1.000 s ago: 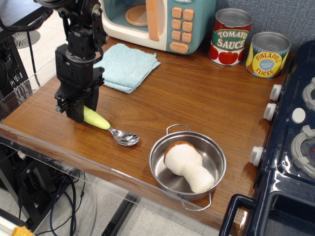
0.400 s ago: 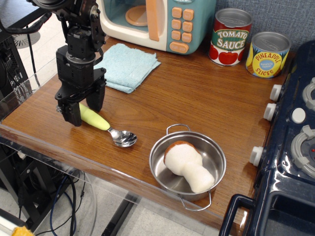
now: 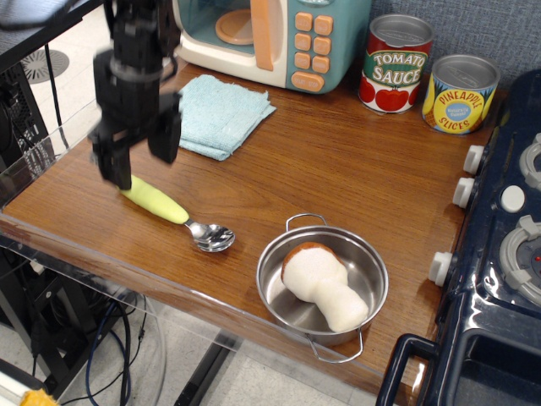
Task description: Pick up the spoon and rotate it 90 degrees
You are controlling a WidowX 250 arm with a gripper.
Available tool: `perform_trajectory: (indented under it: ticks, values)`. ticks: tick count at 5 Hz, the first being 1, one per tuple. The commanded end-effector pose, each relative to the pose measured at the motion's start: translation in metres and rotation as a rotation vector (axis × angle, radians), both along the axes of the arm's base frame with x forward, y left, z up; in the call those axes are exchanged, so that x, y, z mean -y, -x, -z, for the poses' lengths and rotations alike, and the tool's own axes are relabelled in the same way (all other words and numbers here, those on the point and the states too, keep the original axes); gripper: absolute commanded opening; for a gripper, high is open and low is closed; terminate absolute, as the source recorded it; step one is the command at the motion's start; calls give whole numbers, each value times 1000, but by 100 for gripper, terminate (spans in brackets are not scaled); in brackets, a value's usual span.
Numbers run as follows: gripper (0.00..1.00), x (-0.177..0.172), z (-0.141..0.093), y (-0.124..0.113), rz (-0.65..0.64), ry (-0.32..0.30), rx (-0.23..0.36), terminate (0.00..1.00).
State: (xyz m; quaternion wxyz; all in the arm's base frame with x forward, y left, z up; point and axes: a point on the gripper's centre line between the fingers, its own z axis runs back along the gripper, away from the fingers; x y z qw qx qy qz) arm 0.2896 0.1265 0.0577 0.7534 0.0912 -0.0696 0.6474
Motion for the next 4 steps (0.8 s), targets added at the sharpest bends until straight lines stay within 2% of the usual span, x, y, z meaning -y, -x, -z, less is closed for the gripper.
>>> perform_trajectory:
  ticks: [1,3,4]
  values:
    - [100,17,-43,-1,21,-38,100,0]
    - [100,17,-43,-1,21,-38,100,0]
    - [100,17,-43,-1,21,-38,100,100]
